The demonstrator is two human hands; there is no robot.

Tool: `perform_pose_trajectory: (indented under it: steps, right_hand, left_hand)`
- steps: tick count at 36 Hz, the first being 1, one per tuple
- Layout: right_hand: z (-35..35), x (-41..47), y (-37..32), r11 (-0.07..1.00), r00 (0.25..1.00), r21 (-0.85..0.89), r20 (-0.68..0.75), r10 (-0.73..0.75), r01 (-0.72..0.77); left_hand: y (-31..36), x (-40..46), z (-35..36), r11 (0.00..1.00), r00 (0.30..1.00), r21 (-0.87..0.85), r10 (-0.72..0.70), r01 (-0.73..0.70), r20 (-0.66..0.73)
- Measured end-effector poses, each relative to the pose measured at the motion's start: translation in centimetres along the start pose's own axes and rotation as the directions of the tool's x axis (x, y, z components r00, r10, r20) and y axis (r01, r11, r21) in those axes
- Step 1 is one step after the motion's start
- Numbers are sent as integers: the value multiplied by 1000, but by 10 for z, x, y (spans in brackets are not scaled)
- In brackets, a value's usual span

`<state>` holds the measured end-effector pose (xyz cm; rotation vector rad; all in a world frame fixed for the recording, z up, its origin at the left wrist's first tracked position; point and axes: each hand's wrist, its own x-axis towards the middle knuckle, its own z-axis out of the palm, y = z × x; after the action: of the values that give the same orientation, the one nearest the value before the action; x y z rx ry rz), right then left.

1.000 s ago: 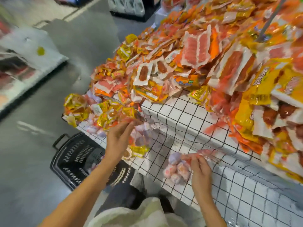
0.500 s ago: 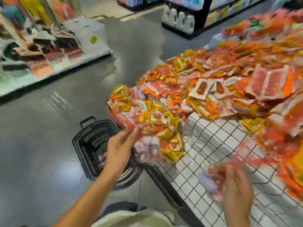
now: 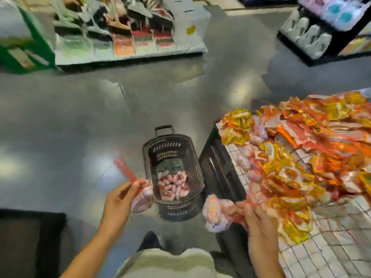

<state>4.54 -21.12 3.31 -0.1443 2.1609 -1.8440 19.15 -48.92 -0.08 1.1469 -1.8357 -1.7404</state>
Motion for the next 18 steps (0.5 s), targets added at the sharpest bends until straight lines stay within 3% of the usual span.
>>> perform_pose_trajectory:
  steps: [7, 18]
  right_hand:
    - [79, 44, 8, 993, 963, -87, 253, 94, -74]
    - [146, 144, 65, 955, 850, -241, 452, 269, -174]
  left_hand:
    - [-21, 21, -66, 992, 972, 26, -114, 121, -204]
    - [-34, 74, -39, 956, 890, -92, -291, 277, -350]
